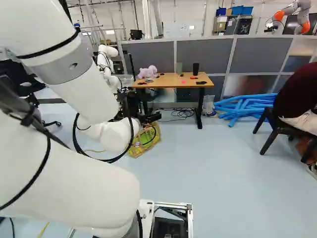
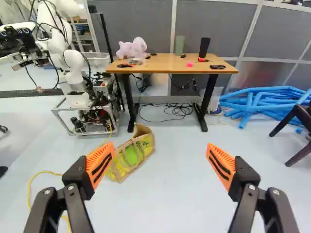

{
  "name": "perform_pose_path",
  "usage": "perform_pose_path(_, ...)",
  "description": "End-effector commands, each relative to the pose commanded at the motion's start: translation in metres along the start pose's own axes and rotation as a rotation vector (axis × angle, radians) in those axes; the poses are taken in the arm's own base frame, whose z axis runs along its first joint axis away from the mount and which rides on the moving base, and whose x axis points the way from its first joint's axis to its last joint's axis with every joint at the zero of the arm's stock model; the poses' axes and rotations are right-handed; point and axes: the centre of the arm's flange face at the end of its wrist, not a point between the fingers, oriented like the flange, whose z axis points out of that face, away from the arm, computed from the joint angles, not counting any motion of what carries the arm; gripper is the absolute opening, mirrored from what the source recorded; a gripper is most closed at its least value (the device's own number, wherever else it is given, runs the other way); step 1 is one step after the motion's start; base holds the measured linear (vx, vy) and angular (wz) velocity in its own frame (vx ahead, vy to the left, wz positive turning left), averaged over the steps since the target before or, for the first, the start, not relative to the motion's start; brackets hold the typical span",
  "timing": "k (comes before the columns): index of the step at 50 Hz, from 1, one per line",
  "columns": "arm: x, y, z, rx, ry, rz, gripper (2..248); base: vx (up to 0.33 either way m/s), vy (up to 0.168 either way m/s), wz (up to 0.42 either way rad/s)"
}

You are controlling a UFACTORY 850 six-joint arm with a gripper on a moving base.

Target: Pick up the bag on the ground and place it on the table

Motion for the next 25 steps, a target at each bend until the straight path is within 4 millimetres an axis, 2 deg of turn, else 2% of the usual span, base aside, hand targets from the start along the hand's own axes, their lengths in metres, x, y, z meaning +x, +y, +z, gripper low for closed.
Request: perform_pose_path(25, 0.0, 0.0, 0.0, 0.0, 0.0, 0.0, 247, 0.059, -0.002, -0.008)
